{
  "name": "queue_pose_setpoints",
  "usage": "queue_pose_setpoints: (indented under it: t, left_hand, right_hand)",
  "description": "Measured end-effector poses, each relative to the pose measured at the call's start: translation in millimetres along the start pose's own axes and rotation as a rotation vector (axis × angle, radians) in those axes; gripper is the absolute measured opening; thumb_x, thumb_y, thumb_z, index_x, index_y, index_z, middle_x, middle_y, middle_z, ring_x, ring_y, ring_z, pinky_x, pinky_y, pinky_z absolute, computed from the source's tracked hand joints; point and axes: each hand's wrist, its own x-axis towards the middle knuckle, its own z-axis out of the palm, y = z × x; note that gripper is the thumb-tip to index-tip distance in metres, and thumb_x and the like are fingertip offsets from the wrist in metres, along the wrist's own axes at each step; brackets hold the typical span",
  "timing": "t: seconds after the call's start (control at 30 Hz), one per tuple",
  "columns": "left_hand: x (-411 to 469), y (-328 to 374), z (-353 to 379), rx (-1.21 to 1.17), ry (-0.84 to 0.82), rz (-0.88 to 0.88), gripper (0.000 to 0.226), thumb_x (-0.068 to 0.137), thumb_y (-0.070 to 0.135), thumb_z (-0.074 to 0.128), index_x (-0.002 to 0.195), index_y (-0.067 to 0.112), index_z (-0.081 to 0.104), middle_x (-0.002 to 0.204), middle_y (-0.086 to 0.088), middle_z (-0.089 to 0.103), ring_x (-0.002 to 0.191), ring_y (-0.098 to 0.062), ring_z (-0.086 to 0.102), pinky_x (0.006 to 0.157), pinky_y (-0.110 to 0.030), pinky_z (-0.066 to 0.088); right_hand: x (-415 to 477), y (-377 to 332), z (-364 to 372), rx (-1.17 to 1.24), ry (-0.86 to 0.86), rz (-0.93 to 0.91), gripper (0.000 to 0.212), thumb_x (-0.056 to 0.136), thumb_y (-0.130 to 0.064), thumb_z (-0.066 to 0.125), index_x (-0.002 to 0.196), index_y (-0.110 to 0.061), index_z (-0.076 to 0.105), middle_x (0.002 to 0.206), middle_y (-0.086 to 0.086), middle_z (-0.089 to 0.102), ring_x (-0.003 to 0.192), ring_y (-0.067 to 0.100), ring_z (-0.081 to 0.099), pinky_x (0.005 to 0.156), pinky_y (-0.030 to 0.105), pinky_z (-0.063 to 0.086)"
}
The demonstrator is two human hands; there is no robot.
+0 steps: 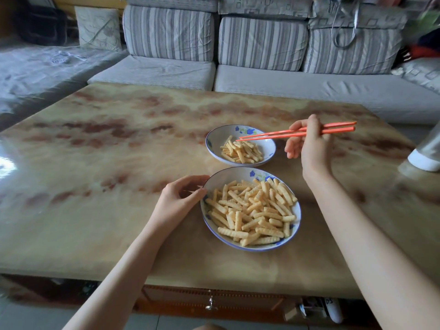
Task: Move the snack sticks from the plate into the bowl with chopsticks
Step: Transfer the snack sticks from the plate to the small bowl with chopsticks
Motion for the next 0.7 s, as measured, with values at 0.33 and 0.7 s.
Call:
queue_pose_setpoints:
  t: [0.33,0.7]
  left_hand:
    - [-0.8,0.7,0.3,-0.007,-0.003,0.009,0.033,0.075,0.026,0.060,0.105,0.025,0.073,0.098,0.011,0.074,0.095,-0.013,0.069,0.087,-0.024,0.053]
    - [-0.8,0.8,0.1,-0.003,-0.011,0.019,0.037,0.070,0.040,0.061,0.103,0.029,0.073,0.098,0.013,0.074,0.095,-0.012,0.069,0.090,-0.029,0.054]
  right_hand:
    - [-29.1,-29.3,-30.3,-0.063,-0.313,0.069,0.046,0.103,-0.024,0.031,0.067,-0.006,0.054,0.036,0.007,0.047,0.029,0.020,0.037,0.035,0.019,0.028]
    - [-53.6,-25.4,-27.6,-0.072,-0.395,0.189,0.047,0.103,-0.026,0.030,0.068,-0.006,0.054,0.038,0.010,0.050,0.028,0.019,0.038,0.035,0.019,0.028]
